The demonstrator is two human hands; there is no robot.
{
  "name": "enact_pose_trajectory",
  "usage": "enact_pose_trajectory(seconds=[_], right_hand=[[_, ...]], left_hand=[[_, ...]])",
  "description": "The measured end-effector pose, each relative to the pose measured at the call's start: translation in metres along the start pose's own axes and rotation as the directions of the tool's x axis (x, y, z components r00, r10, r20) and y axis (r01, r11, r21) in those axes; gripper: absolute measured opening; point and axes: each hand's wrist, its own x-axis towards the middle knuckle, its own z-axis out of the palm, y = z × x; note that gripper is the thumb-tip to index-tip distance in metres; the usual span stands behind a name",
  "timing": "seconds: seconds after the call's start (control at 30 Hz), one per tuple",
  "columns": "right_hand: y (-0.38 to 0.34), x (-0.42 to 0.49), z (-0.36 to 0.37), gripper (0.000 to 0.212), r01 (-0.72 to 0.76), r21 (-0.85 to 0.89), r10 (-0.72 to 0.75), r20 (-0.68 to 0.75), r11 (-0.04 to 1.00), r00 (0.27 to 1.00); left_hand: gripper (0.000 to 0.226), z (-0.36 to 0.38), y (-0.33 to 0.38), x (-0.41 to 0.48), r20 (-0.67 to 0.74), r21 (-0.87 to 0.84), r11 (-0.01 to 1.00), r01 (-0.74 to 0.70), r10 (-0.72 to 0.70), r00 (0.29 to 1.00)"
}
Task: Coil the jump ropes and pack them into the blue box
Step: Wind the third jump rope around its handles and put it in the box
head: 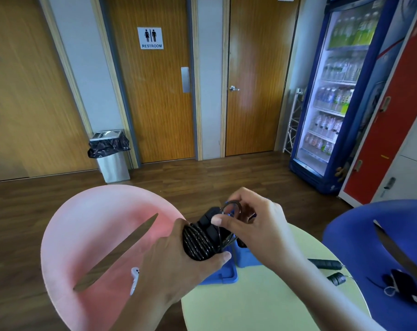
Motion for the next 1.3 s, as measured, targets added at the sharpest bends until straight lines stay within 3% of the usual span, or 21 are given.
enact_pose_trajectory(seconds=[0.13, 0.23, 0.3, 0.6, 1.1, 1.3], right_hand=[[0.001, -0.001, 0.008, 0.043, 0.103, -0.024, -0.105, -0.16, 0.994, 0.981], [0.003, -0.003, 0.013, 0.029, 0.303, -0.101, -0.318, -0.191, 0.947, 0.929], [0.005, -0.003, 0.014, 0.026, 0.334, -0.14, -0.357, -0.212, 0.932, 0.91], [0.004, 0.006, 0.018, 0.023, 0.255, -0.19, -0.282, -0.129, 0.948, 0.951], [-0.008, 0.015, 0.021, 0.043, 0.27, -0.366, -0.311, -0.057, 0.891, 0.949], [-0.008, 0.021, 0.018, 0.049, 0.313, -0.496, -0.347, 0.023, 0.81, 0.937]], left_hand=[[0.061, -0.002, -0.002, -0.001, -0.018, 0.017, 1.0, -0.013, 0.013, 1.0], [0.061, -0.004, -0.003, -0.002, -0.024, 0.004, 1.0, -0.013, 0.013, 1.0], [0.061, -0.005, -0.004, -0.002, -0.025, -0.015, 1.0, -0.012, 0.012, 1.0], [0.059, -0.012, 0.005, 0.002, 0.01, -0.096, 0.994, 0.057, -0.056, 0.998], [0.061, -0.014, 0.005, 0.011, 0.015, -0.141, 0.986, 0.083, -0.082, 0.997], [0.065, -0.013, 0.002, 0.014, 0.056, -0.168, 0.979, 0.113, -0.105, 0.993]])
